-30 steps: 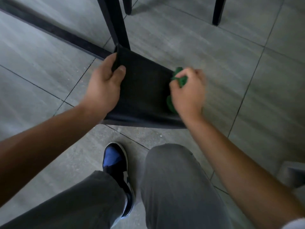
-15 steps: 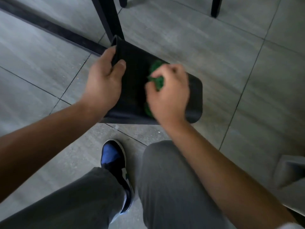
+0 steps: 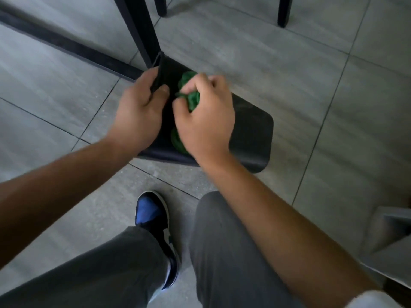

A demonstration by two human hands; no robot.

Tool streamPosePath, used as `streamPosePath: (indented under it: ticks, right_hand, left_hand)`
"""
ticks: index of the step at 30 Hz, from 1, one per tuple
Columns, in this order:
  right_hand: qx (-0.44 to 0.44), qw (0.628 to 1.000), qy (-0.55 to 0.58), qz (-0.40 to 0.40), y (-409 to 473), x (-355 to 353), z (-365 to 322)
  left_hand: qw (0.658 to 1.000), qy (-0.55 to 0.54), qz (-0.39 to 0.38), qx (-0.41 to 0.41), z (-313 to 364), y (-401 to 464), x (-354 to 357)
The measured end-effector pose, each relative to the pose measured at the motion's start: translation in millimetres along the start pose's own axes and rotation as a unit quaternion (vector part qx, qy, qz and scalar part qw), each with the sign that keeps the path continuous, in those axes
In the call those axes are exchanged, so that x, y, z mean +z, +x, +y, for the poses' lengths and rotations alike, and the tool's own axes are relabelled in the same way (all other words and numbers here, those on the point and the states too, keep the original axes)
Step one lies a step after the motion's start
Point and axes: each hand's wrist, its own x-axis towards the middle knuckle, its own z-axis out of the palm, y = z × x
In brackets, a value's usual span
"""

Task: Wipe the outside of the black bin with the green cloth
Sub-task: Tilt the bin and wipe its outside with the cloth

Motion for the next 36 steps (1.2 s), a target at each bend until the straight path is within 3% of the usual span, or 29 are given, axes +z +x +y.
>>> streamPosePath:
  ticks: [2,6,11,18,23,25,28,30,33,36]
  right_hand:
    - [0.04,0.999,-0.026,-0.004,30.8,-5.6,24.8]
    - [0.267,0.952,-0.151,-0.009,59.2,-48.8,125.4]
    - [0.251,0.958,-0.114,0.072,27.9,-60.2,149.3]
    - [0.368,0.924,-0.101,-0.032,57.5,-77.9,151.7]
    - [0.139,0.99,0.014,0.0,52.6,-34.0,74.5]
    - [0.113,0.992,0.044,-0.025,61.4,-23.5,62.0]
    - [0.193,0.977,-0.063,-0.065,78.2,-36.5,104.5]
    - [0.288,0.945,-0.131,-0.082,71.3,-55.3,153.3]
    - [0.386,0.904,-0.154,-0.104,29.6,-73.9,205.7]
    - [0.412,0.896,-0.131,-0.106,-15.5,-75.8,225.3]
  left_hand:
    - [1.0,-0.007,-0.004,-0.015,-0.1,0.0,-6.1]
    - [1.0,-0.011,-0.022,-0.006,-0.7,-12.1,-6.0]
    - [0.999,-0.015,-0.045,0.027,6.8,-15.6,1.6]
    - [0.997,-0.019,-0.064,0.043,16.3,-15.7,9.8]
    - [0.999,-0.011,-0.044,0.024,12.9,-6.2,9.5]
    - [1.0,-0.018,-0.025,0.009,11.9,-4.4,7.5]
    - [0.999,-0.022,-0.024,0.005,9.5,-9.8,0.3]
    - [0.999,-0.02,-0.029,0.007,7.0,-12.9,-4.8]
    - [0.999,-0.008,-0.032,0.012,4.6,-9.6,-7.1]
    - [1.0,-0.02,-0.005,-0.01,0.0,-1.8,-7.1]
